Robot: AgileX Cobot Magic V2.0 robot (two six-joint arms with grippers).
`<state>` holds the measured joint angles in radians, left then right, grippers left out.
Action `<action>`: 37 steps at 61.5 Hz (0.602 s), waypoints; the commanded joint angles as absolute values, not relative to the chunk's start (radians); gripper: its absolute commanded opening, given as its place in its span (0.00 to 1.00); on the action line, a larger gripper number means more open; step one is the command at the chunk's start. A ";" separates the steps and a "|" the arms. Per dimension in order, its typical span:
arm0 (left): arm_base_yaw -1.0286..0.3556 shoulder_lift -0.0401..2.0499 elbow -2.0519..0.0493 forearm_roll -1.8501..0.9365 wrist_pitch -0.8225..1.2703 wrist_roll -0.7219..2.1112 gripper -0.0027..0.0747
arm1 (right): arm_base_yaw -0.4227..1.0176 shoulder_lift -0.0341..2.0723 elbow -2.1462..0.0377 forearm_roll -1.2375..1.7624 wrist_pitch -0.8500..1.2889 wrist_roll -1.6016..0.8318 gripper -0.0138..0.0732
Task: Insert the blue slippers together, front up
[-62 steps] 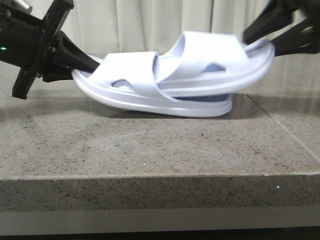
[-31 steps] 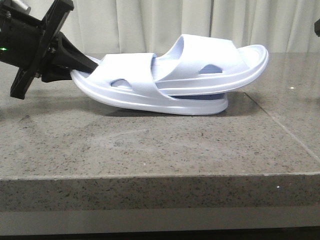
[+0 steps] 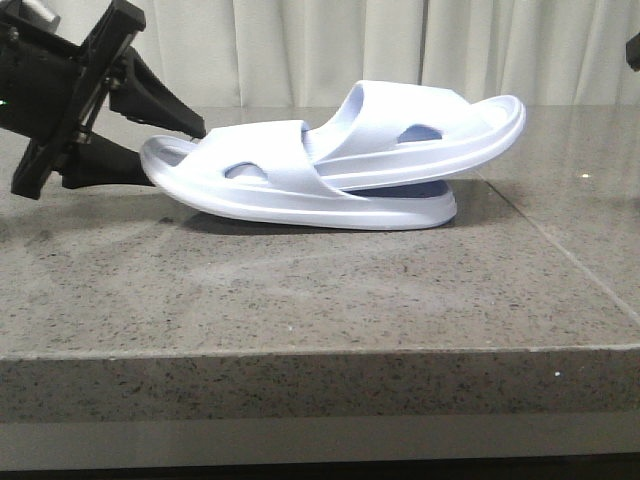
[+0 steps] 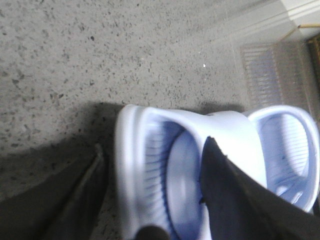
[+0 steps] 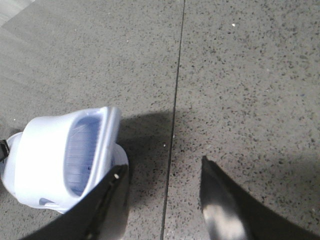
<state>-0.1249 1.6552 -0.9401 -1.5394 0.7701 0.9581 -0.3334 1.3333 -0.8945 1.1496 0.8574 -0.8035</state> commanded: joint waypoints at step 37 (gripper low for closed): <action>0.078 0.963 -1.020 -0.628 0.900 0.451 0.58 | -0.072 0.796 -0.926 0.485 0.979 -0.346 0.58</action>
